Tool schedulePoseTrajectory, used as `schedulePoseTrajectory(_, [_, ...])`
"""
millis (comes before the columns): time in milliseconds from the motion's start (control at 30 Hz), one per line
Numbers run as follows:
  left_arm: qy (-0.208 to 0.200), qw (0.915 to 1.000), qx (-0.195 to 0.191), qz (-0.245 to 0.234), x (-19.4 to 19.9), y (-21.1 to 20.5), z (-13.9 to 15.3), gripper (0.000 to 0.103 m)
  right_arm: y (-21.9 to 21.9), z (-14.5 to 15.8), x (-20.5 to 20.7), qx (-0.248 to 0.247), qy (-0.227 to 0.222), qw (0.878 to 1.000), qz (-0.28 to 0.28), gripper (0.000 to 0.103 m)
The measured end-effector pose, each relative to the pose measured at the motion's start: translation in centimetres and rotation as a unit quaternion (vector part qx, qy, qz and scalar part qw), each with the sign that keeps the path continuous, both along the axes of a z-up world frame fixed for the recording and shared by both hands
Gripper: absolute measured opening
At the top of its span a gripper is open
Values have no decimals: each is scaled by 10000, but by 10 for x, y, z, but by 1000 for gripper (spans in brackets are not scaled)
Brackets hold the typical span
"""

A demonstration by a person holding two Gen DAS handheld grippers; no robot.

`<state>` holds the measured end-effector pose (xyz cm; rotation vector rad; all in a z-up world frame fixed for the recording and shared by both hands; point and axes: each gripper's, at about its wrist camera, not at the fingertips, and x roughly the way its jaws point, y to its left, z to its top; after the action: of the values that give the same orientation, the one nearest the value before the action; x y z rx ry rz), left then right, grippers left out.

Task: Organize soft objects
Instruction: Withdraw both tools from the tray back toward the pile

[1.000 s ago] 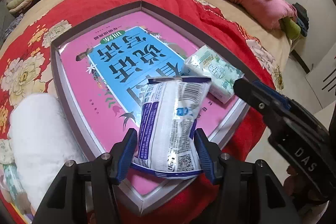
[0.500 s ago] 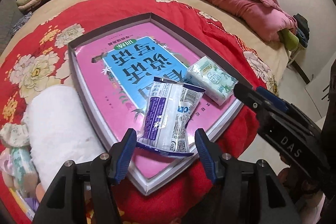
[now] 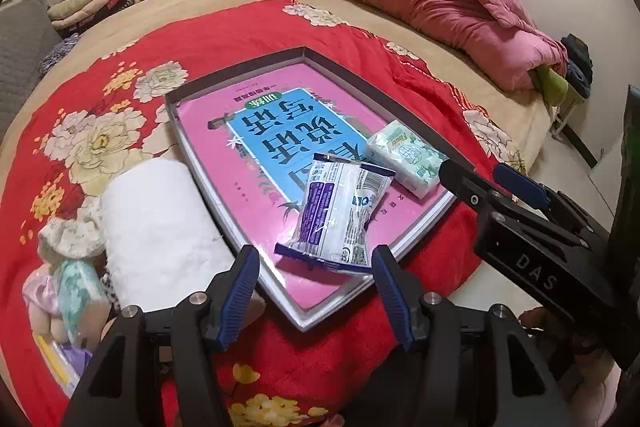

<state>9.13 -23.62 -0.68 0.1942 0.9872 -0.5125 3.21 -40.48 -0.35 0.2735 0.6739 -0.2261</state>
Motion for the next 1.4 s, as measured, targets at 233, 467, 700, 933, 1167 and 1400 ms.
schedulePoseTrajectory(233, [-107,9999,-13,49,-10,9,6,58,6,4,-5,-174,-16,9998,-15,74])
schedulePoseTrajectory(467, [-233,9997,0,46,-21,12,11,58,15,11,-9,-370,-74,9993,-5,75])
schedulePoseTrajectory(700, [-257,9996,-61,111,-29,22,16,59,21,18,-14,-471,-136,9988,31,76])
schedulePoseTrajectory(933, [-274,9991,-182,258,-34,38,23,59,32,27,-18,-549,-210,9982,154,76])
schedulePoseTrajectory(1167, [-343,9980,-296,429,-38,58,31,59,47,39,-23,-613,-329,9970,331,76])
schedulePoseTrajectory(1400, [-392,9962,-366,682,-42,80,38,59,64,49,-30,-747,-406,9952,480,76])
